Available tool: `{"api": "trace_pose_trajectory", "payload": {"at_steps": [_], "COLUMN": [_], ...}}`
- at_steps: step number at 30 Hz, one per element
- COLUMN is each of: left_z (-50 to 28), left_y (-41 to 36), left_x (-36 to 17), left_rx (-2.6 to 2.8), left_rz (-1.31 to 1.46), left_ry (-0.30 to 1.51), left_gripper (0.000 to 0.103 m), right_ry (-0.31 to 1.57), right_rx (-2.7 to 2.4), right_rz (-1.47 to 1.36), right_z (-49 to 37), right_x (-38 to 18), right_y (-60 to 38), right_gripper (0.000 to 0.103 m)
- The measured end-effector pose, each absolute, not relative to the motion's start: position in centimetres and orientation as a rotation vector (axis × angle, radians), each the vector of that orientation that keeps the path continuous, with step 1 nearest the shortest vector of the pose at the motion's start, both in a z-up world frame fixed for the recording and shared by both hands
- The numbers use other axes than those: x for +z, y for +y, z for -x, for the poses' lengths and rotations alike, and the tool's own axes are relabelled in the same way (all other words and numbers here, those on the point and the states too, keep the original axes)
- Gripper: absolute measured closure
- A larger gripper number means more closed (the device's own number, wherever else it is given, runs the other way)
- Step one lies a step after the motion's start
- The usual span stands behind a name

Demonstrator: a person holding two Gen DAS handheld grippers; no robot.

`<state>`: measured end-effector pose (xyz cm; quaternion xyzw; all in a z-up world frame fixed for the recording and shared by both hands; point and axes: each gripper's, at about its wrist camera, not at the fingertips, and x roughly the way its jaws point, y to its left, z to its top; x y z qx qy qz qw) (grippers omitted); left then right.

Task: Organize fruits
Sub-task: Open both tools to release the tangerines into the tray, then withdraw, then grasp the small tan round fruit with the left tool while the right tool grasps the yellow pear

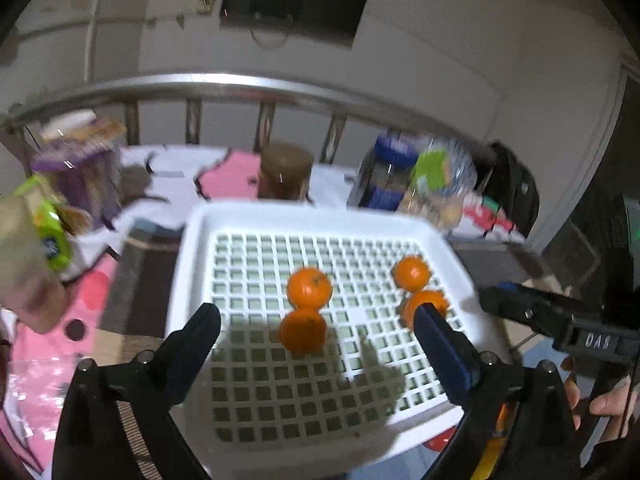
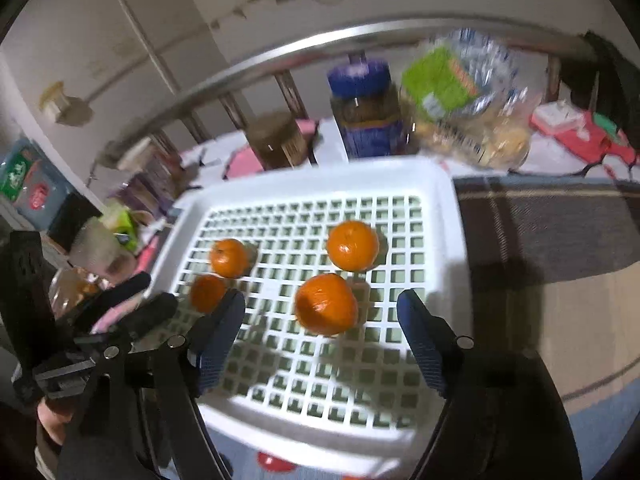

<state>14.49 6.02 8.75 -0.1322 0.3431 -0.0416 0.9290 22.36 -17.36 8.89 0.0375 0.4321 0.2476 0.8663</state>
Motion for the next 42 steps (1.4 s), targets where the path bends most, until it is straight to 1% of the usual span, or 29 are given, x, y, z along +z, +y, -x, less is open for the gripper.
{"api": "trace_pose_trajectory", "payload": {"at_steps": [2,4,10,11,14,21,28,42], "left_z": [-13.0,-11.3,-6.0,-5.1,-2.9,0.7,1.5,-0.3], "left_y": [6.5,6.9,7.3,7.2,7.0,6.9,6.0,4.9], "left_x": [10.4,12.0,15.7,16.0,16.3,15.1,12.2,5.6], "left_rx": [-0.092,-0.103,-0.12,-0.121,-0.135,-0.124,-0.129,-0.119], "left_rz": [0.287,0.301,0.302,0.297,0.271,0.244,0.199,0.164], "left_ry": [0.649,0.596,0.456,0.44,0.418,0.392,0.446,0.645], "left_gripper": [0.003,0.002,0.0,0.0,0.0,0.0,0.0,0.0], "right_ry": [0.85,0.785,0.613,0.586,0.5,0.408,0.413,0.58], "right_rx": [0.525,0.536,0.588,0.592,0.603,0.619,0.602,0.528], "right_rz": [-0.07,-0.072,-0.097,-0.105,-0.116,-0.086,-0.014,0.021], "right_z": [-20.7,-18.7,-13.4,-12.5,-9.6,-4.6,-1.9,-2.1], "right_x": [10.3,11.8,15.6,16.0,17.1,17.0,14.6,7.9], "right_y": [-17.9,-18.5,-19.8,-20.0,-20.6,-21.3,-20.9,-21.5], "right_gripper": [0.017,0.015,0.012,0.01,0.003,0.002,0.002,0.002]}}
